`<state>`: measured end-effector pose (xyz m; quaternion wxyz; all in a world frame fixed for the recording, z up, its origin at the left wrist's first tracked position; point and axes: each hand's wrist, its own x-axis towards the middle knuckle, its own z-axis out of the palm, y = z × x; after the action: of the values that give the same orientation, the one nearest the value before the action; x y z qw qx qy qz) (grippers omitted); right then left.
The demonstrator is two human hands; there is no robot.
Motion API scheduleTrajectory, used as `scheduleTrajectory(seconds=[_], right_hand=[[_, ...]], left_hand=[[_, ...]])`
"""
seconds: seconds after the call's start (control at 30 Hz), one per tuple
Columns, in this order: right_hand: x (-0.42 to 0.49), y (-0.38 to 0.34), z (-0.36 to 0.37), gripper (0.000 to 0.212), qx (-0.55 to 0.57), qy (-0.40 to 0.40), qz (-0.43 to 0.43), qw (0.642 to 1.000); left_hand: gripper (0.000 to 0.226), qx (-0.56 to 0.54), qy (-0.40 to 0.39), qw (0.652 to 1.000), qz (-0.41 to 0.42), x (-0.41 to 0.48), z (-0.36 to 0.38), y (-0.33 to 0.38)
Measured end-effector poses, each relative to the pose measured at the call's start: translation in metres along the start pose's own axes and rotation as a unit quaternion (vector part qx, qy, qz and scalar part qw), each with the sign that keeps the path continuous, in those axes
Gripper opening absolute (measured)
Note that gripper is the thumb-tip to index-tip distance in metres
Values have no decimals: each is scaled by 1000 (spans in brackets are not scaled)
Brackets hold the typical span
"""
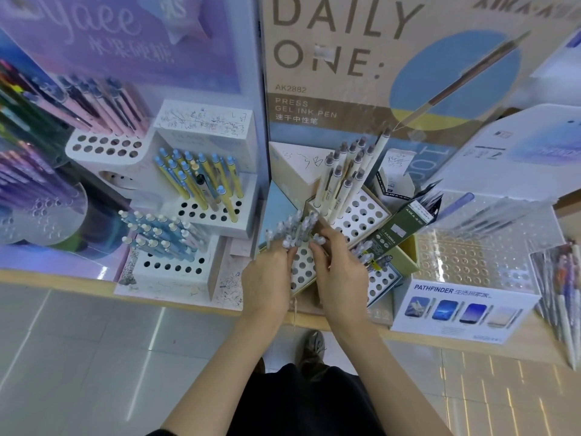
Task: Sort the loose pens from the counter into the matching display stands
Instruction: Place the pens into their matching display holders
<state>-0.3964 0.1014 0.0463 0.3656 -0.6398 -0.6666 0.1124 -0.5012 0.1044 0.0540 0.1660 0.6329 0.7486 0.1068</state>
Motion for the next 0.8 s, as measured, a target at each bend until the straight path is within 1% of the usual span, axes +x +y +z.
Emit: scheduleTrajectory(seconds=[0.1, 0.2, 0.33, 0.43, 0.47, 0.53, 0.57, 0.63, 0.67, 0.7, 0.8], right_hand=[[1, -1, -1, 21, -7, 1, 0, 1000], [1, -1, 0, 18, -17, 8, 0, 1000], [1, -1, 0, 16, -20, 22, -3, 1000], [1, -1, 1, 18, -10, 24, -3, 1000], [1, -1, 1, 20, -5, 21, -3, 1000], [0, -1, 0, 24, 4, 18, -1, 1000], [-1, -1, -1, 26, 11, 17, 2, 1000], [-3, -1, -2, 24, 23, 18, 5, 1000], [-2, -1, -3, 20, 24, 21, 4, 999], [-1, -2, -3, 18, 20, 24, 2, 1000], [7, -5, -4, 21, 14, 27, 2, 1000]], left_hand=[[13, 53, -49, 997, 9, 4, 1, 8], [7, 60, -53, 997, 3, 8, -1, 15], [14, 97, -80, 992, -20, 17, -4, 9], [36, 59, -89, 994, -27, 12, -6, 0], [39, 45, -78, 996, -19, 8, -8, -4], [34, -22, -2, 999, 27, -4, -13, -10], [29, -54, 58, 995, 66, -10, -16, -13], [23, -49, 207, 968, 131, -16, -20, -16], [22, -43, 250, 955, 153, -15, -20, -17], [24, -44, 260, 950, 167, -11, -19, -16], [27, -49, 230, 955, 181, 2, -20, -11]])
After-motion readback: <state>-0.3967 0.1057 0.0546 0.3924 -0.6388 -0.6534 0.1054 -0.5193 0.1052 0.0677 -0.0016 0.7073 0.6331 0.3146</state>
